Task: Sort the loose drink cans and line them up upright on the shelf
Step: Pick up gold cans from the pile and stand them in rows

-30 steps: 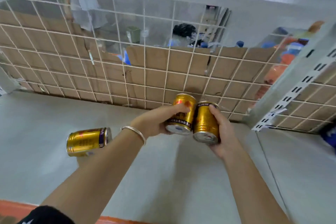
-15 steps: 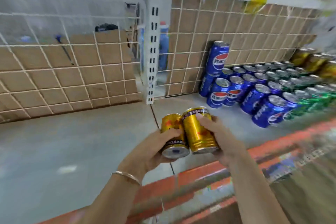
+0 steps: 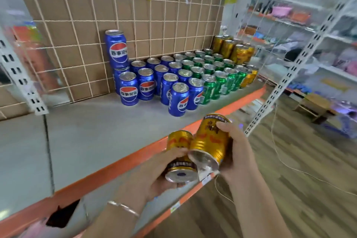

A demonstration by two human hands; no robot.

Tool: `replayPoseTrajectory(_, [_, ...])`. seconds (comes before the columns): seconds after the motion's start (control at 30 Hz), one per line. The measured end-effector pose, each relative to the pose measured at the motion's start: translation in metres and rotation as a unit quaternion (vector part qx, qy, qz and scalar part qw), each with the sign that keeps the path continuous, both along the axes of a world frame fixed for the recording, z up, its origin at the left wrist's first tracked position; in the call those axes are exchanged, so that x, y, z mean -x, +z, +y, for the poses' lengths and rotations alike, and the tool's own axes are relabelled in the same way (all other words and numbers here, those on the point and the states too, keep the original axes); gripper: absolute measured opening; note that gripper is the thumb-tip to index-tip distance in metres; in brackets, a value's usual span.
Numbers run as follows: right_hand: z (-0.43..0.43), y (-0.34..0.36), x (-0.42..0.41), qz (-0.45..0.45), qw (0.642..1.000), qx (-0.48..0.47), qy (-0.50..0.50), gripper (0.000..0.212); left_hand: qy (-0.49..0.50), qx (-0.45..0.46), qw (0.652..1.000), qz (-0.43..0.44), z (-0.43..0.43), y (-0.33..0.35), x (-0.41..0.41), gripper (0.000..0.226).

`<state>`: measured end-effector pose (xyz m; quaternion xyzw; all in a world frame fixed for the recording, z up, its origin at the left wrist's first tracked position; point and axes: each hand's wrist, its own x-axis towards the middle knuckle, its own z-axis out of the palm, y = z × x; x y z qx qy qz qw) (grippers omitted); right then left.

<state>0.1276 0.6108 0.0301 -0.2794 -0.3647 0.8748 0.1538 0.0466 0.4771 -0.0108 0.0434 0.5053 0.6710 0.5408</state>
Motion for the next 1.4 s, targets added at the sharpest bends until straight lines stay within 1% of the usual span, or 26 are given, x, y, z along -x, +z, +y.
replayPoseTrajectory(0.07, [0.019,0.0,-0.01,0.016,0.992,0.029,-0.125,0.01,-0.014,-0.01,0.998,-0.054,0.019,-0.002,-0.014,0.053])
replayPoseTrajectory(0.1, [0.029,-0.003,-0.012,0.03,0.984,0.031,-0.174,0.007,-0.022,-0.035,0.995,-0.091,0.028,-0.003,-0.019,0.055])
replayPoseTrajectory(0.13, [0.038,-0.008,-0.014,0.038,0.977,0.024,-0.207,0.01,-0.037,-0.07,0.99,-0.119,0.037,-0.002,-0.025,0.057])
replayPoseTrajectory(0.17, [0.047,-0.013,-0.016,0.042,0.972,0.017,-0.232,0.023,-0.046,-0.105,0.983,-0.142,0.047,0.0,-0.028,0.06])
replayPoseTrajectory(0.23, [0.062,-0.021,-0.018,0.033,0.962,0.012,-0.271,0.064,-0.031,-0.148,0.971,-0.184,0.065,0.003,-0.027,0.068])
replayPoseTrajectory(0.27, [0.069,-0.023,-0.018,0.025,0.962,0.005,-0.273,0.074,-0.013,-0.165,0.966,-0.196,0.074,0.003,-0.023,0.069])
replayPoseTrajectory(0.33, [0.084,-0.028,-0.015,0.015,0.968,-0.017,-0.251,0.074,0.005,-0.203,0.956,-0.21,0.094,0.011,-0.012,0.084])
replayPoseTrajectory(0.4, [0.105,-0.029,-0.011,0.021,0.97,-0.041,-0.239,0.064,0.007,-0.22,0.954,-0.202,0.114,0.018,0.004,0.102])
replayPoseTrajectory(0.43, [0.116,-0.025,-0.008,0.03,0.972,-0.059,-0.224,0.06,0.003,-0.227,0.954,-0.197,0.124,0.022,0.012,0.102])
replayPoseTrajectory(0.5, [0.142,-0.013,-0.002,0.03,0.977,-0.128,-0.169,0.061,-0.008,-0.235,0.953,-0.189,0.141,0.029,0.03,0.091])
replayPoseTrajectory(0.57, [0.174,-0.002,0.003,0.001,0.974,-0.211,-0.087,0.066,-0.005,-0.236,0.953,-0.192,0.158,0.035,0.046,0.085])
replayPoseTrajectory(0.67, [0.221,0.019,0.01,-0.065,0.945,-0.316,0.054,0.068,-0.032,-0.208,0.97,-0.119,0.186,0.041,0.068,0.1])
replayPoseTrajectory(0.73, [0.25,0.03,0.016,-0.09,0.919,-0.364,0.12,0.08,-0.064,-0.2,0.974,-0.085,0.206,0.046,0.079,0.098])
replayPoseTrajectory(0.77, [0.263,0.033,0.018,-0.09,0.908,-0.383,0.146,0.086,-0.077,-0.203,0.972,-0.086,0.215,0.048,0.084,0.096])
replayPoseTrajectory(0.8, [0.276,0.036,0.02,-0.083,0.898,-0.397,0.172,0.086,-0.09,-0.209,0.97,-0.088,0.224,0.049,0.089,0.094])
replayPoseTrajectory(0.87, [0.298,0.04,0.024,-0.075,0.877,-0.414,0.23,0.078,-0.111,-0.212,0.967,-0.082,0.242,0.053,0.096,0.095])
replayPoseTrajectory(0.93, [0.32,0.043,0.029,-0.085,0.855,-0.424,0.285,0.078,-0.119,-0.18,0.974,-0.061,0.26,0.058,0.102,0.093])
replayPoseTrajectory(1.0, [0.343,0.044,0.036,-0.099,0.835,-0.438,0.317,0.085,-0.121,-0.159,0.979,-0.04,0.278,0.064,0.107,0.082])
replayPoseTrajectory(1.03, [0.354,0.045,0.041,-0.098,0.834,-0.444,0.313,0.086,-0.113,-0.154,0.981,-0.033,0.287,0.068,0.108,0.075])
replayPoseTrajectory(1.07, [0.365,0.044,0.044,-0.088,0.841,-0.447,0.292,0.085,-0.095,-0.147,0.984,-0.021,0.298,0.072,0.108,0.066])
replayPoseTrajectory(1.13, [0.386,0.039,0.053,-0.052,0.886,-0.408,0.213,0.09,-0.019,-0.117,0.993,0.017,0.321,0.081,0.106,0.044])
replayPoseTrajectory(1.2, [0.407,0.031,0.065,-0.02,0.937,-0.322,0.134,0.102,0.065,-0.097,0.992,0.051,0.348,0.089,0.106,0.04])
replayPoseTrajectory(1.23, [0.417,0.025,0.072,-0.005,0.955,-0.279,0.103,0.106,0.094,-0.092,0.989,0.074,0.364,0.09,0.106,0.039])
replayPoseTrajectory(1.3, [0.434,0.017,0.087,0.03,0.975,-0.204,0.08,0.106,0.127,-0.099,0.982,0.094,0.392,0.092,0.106,0.032])
replayPoseTrajectory(1.37, [0.449,0.01,0.096,0.051,0.978,-0.171,0.104,0.095,0.121,-0.096,0.98,0.124,0.417,0.088,0.107,0.016])
replayPoseTrajectory(1.4, [0.457,0.008,0.099,0.049,0.976,-0.173,0.12,0.087,0.116,-0.093,0.979,0.139,0.427,0.086,0.109,0.015])
